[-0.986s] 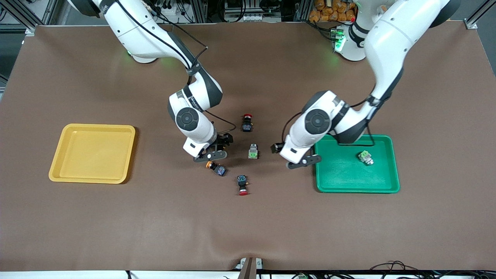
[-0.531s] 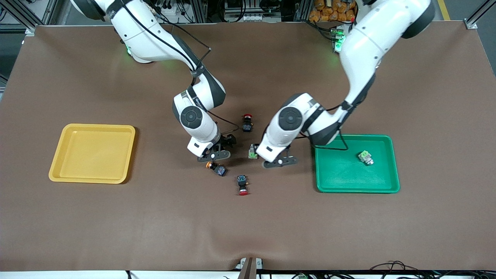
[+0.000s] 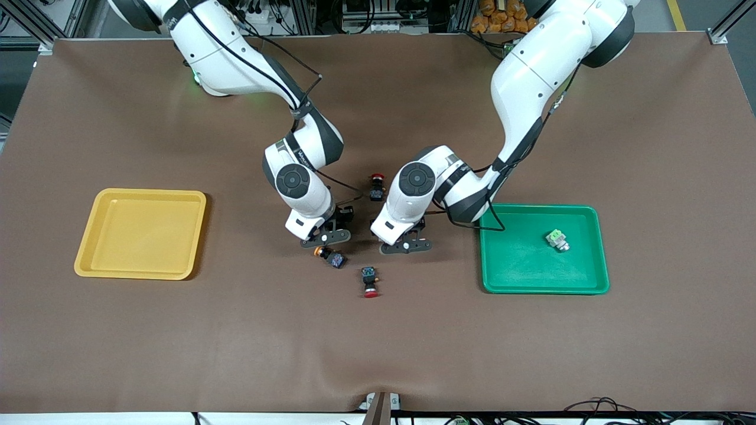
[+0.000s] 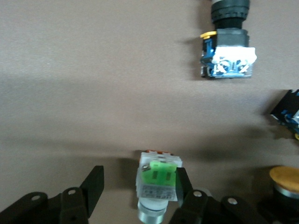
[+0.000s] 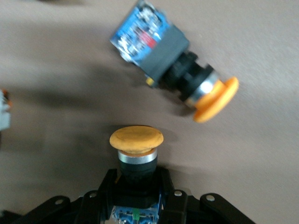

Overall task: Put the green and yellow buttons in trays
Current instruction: 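Grasp the second green button while the right gripper grasps a yellow button, then carry the held buttons toward their matching trays with both grippers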

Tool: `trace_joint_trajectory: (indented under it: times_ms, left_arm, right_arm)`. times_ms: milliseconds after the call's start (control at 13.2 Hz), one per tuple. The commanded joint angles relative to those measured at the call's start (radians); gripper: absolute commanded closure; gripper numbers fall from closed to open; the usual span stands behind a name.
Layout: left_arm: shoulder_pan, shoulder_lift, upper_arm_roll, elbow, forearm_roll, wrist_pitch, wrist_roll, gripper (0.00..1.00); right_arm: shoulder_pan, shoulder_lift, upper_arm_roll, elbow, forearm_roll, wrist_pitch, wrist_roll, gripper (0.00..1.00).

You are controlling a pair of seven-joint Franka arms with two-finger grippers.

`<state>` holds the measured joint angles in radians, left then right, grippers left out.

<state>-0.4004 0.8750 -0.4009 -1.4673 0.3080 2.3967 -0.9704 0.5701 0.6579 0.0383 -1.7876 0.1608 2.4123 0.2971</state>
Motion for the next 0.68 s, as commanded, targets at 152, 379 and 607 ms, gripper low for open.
trace_joint_trajectory:
  times_ms: [152, 379, 607]
  left_arm:
    - [-0.025, 0.036, 0.007, 0.035, 0.017, 0.055, 0.007, 0.29]
    - [-0.035, 0.045, 0.013, 0.033, 0.023, 0.055, 0.006, 0.61]
    - [-0.040, 0.044, 0.016, 0.030, 0.025, 0.055, 0.003, 1.00]
  right_arm:
    - [-0.073, -0.127, 0.000, -0.015, -0.010, -0.250, -0.029, 1.00]
    - [-0.133, -0.196, 0.000, -0.019, -0.026, -0.367, -0.067, 1.00]
    - [-0.200, -0.256, 0.002, -0.021, -0.040, -0.432, -0.131, 1.00]
